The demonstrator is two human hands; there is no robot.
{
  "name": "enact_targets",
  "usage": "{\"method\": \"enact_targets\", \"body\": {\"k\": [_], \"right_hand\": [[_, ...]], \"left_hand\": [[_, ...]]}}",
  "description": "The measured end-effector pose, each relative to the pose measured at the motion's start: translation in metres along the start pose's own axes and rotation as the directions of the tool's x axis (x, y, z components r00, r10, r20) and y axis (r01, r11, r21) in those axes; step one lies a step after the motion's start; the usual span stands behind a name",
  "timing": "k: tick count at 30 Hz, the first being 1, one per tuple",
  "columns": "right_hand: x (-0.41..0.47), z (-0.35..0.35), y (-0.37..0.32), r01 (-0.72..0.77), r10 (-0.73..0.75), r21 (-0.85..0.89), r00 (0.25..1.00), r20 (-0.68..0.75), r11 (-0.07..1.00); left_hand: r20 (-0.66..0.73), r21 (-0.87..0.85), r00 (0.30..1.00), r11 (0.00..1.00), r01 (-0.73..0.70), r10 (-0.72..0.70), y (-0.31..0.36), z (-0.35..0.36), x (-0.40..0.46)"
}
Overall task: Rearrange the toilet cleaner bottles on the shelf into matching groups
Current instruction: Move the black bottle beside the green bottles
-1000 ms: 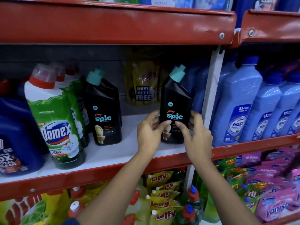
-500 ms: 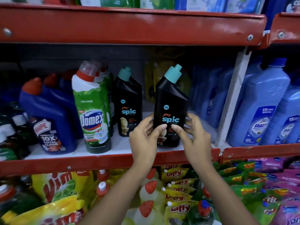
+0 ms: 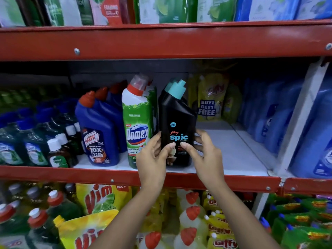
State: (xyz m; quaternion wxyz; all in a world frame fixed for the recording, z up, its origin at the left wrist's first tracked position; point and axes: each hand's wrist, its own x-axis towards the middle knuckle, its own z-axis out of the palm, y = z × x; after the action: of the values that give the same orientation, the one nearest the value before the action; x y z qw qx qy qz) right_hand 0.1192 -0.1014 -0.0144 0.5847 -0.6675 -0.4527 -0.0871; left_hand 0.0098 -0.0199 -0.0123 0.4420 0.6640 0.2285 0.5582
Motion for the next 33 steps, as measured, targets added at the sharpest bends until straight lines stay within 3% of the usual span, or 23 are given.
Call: {"method": "enact_targets", "body": {"k": [10,16,20,23,27,33], "right_hand": [[0.002,0.009,0.006,-0.046,0.046,0.012,0.999,0.025,0.999],[0.009,-0.001,0.000,-0.064,0.069,-0.076,0.995,0.067,0.995],[0.029,-0.015,-0.029,0.002,-0.002,0.009,1.000,0.016,1.000],[0.056,-0.021,-0.049,0.068,-0.069,0.008,0.994,0.086,0.998],[0.081,-0.015,-0.052,0.073,-0.052,-0.091,0.974,0.222,0.993],[0.080,-0.011,-0.050,0.106,-0.080,-0.107,0.972,0.222,0.989]], "left_hand": [[-0.016,0.026,1.000,1.000,-0.014,0.015,-0.009,0.000,0.002],[0.027,0.043,1.000,0.999,-0.005,0.004,-0.009,-0.004,0.003],[0.075,0.040,0.997,0.999,-0.001,-0.002,-0.008,-0.009,0.003],[0.128,0.064,0.992,0.998,0.005,-0.013,-0.011,-0.011,0.006],[0.186,0.078,0.982,0.997,0.009,-0.023,-0.014,-0.011,0.011],[0.158,0.116,0.987,0.993,0.001,-0.020,-0.015,-0.013,0.014]]}}
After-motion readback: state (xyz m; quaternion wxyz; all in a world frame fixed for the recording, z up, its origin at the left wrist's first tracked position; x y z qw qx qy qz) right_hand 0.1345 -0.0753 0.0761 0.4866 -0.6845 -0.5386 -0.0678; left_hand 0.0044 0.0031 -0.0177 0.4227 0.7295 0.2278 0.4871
